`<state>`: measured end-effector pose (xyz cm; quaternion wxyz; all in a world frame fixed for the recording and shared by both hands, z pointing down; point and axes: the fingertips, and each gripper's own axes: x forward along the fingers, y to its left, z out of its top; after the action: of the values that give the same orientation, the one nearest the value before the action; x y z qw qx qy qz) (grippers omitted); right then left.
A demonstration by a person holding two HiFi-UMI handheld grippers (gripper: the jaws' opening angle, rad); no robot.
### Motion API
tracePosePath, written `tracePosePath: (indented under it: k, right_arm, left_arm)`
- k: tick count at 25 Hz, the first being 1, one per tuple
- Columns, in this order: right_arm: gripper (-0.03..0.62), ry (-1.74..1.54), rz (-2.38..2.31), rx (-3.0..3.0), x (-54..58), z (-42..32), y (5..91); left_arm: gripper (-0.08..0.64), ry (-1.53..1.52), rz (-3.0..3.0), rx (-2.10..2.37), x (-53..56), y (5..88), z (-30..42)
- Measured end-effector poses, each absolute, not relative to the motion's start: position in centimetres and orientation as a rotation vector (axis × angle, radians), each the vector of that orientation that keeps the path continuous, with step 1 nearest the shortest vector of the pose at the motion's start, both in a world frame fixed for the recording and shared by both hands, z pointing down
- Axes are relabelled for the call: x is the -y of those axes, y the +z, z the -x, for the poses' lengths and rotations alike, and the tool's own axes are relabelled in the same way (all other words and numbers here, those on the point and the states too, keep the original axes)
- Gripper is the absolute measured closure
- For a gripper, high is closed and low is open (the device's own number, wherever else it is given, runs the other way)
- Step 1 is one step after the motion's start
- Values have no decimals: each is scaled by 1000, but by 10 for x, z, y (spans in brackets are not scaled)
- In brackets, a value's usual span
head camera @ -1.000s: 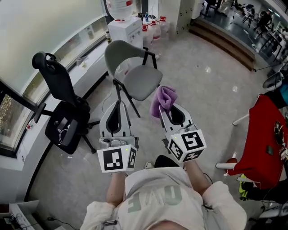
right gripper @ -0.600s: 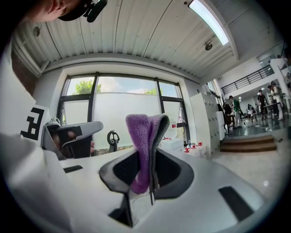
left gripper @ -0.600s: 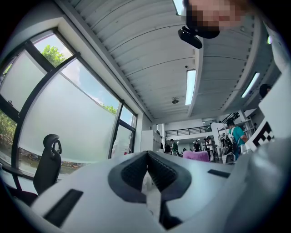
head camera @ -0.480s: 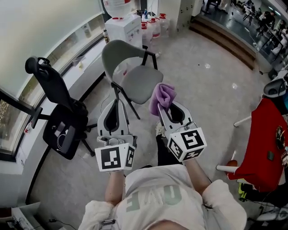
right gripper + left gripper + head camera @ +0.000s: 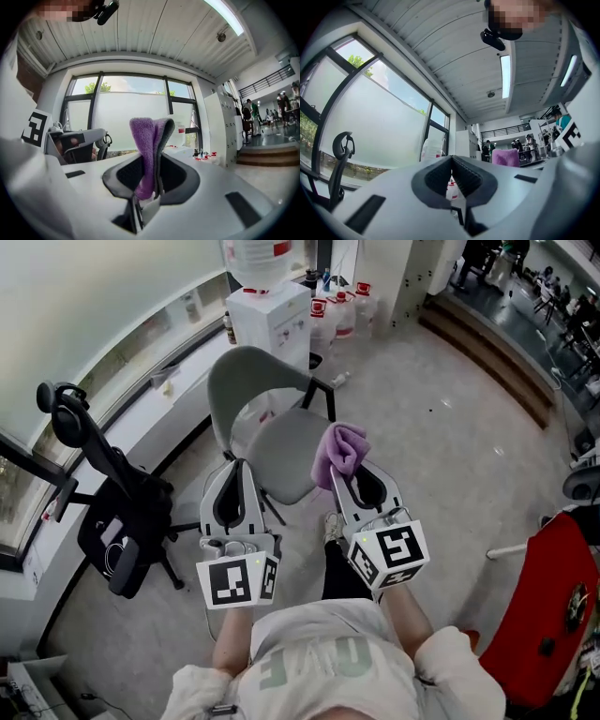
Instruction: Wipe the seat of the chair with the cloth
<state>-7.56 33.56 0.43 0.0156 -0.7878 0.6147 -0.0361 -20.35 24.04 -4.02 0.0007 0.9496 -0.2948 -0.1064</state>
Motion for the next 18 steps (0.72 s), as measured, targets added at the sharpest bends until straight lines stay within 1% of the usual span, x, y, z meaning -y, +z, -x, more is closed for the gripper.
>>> tracePosePath:
  k: [4, 7, 13, 18]
  right_arm:
    - [500, -69, 2442, -1978, -286, -12, -13]
    - [500, -47, 2409, -2031, -255, -62, -24]
    - [500, -57, 2292, -2189, -189, -131, -34]
    - [500, -114, 2238, -2272, -153, -162, -28]
  left_arm:
    - [548, -359, -2961, 1032, -186, -62, 128]
    - [548, -364, -2965, 1105, -155, -76, 86]
    - [548, -356, -2914, 1280, -90, -91, 22]
    - [548, -337, -2870, 1323, -60, -89, -11]
